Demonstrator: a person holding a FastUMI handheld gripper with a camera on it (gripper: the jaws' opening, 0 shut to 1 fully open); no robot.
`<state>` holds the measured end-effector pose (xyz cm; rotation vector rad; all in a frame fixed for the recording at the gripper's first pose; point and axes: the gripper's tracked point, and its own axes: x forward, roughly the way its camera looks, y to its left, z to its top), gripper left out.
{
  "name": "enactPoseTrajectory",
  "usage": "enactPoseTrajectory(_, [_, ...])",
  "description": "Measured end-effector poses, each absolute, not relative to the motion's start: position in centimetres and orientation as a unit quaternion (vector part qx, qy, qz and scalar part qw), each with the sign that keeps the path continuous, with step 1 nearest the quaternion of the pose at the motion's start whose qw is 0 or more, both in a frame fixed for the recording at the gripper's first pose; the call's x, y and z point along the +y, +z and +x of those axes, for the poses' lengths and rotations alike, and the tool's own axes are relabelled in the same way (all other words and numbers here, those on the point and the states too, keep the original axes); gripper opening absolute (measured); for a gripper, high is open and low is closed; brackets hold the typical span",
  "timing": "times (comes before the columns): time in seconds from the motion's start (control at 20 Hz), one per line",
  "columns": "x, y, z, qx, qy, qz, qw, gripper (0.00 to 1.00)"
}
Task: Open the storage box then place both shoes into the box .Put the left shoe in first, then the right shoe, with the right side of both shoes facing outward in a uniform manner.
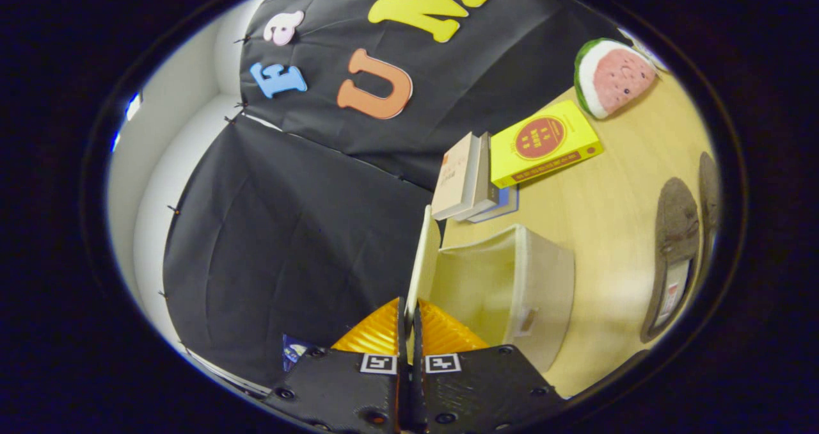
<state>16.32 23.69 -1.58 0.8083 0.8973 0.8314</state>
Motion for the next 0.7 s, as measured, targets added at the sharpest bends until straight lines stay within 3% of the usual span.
enactPoseTrajectory(0.35, [32.4, 3.6, 15.0, 0.393, 0.404, 0.362, 0.742, 0.02])
enactPoseTrajectory(0.7, [40.5, 4.7, 14.0, 0.386, 0.431, 0.355, 0.735, 0.09])
